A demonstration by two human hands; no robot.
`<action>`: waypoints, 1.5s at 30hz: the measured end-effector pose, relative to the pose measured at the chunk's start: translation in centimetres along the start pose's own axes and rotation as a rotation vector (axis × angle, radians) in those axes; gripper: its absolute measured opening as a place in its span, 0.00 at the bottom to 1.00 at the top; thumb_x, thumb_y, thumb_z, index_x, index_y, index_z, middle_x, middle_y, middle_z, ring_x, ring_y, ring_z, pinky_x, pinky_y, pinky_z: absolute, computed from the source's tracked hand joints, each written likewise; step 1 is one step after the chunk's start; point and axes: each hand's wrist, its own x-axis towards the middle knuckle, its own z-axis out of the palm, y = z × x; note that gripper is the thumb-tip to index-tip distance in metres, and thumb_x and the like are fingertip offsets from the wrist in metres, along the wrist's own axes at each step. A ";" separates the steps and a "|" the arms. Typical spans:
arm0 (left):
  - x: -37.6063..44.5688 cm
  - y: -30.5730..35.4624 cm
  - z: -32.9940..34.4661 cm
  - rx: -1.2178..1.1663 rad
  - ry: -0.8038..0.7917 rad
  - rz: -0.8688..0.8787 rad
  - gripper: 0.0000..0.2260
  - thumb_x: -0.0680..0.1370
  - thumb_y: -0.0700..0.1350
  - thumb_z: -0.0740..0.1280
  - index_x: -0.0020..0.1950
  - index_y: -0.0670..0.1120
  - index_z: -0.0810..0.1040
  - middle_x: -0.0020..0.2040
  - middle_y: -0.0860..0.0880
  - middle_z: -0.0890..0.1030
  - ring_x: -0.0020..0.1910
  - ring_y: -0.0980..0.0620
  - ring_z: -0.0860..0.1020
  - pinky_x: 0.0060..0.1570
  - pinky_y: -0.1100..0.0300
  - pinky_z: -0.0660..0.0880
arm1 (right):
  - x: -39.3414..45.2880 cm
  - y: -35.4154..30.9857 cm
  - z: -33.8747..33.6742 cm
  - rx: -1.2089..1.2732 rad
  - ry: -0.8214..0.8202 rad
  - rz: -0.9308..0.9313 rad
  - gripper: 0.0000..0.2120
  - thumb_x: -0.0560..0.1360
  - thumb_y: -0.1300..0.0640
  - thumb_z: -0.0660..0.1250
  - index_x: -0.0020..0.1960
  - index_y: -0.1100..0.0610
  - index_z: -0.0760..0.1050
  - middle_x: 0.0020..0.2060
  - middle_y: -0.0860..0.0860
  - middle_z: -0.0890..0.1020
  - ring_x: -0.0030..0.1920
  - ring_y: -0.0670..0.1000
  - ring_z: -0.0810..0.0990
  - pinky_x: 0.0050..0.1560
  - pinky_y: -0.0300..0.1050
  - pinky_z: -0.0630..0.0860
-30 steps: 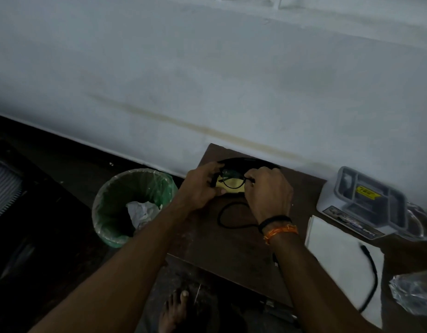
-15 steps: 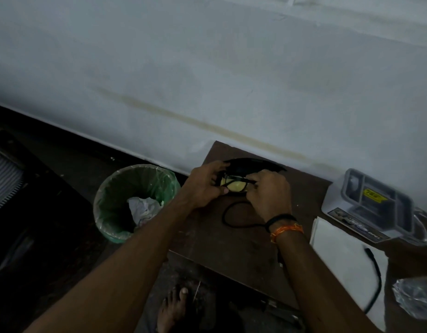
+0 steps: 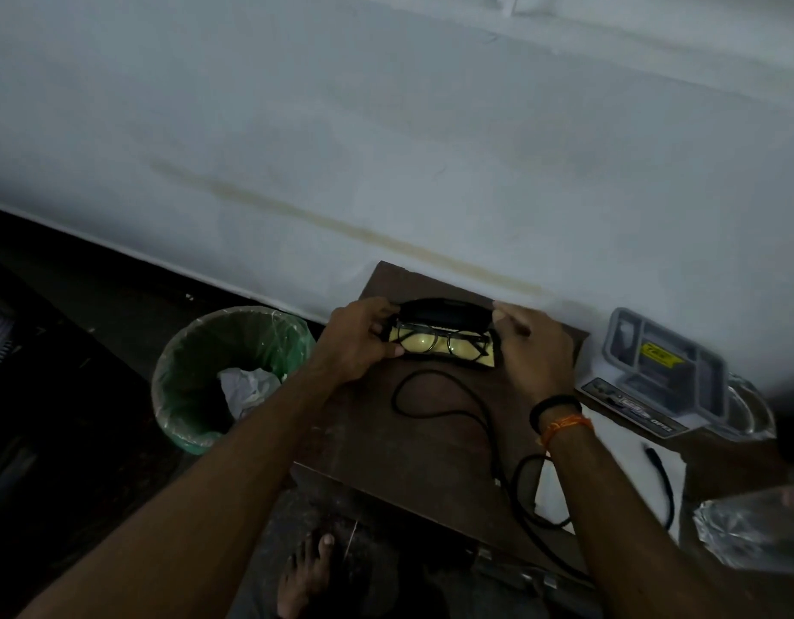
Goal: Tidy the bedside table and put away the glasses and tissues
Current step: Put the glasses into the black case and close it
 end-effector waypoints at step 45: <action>-0.1 0.5 0.5 0.014 0.201 -0.048 0.24 0.68 0.47 0.78 0.61 0.44 0.78 0.51 0.45 0.83 0.47 0.48 0.81 0.48 0.60 0.76 | -1.8 2.3 0.9 -0.096 -0.037 0.008 0.25 0.69 0.50 0.76 0.65 0.53 0.76 0.59 0.53 0.78 0.48 0.50 0.82 0.52 0.41 0.75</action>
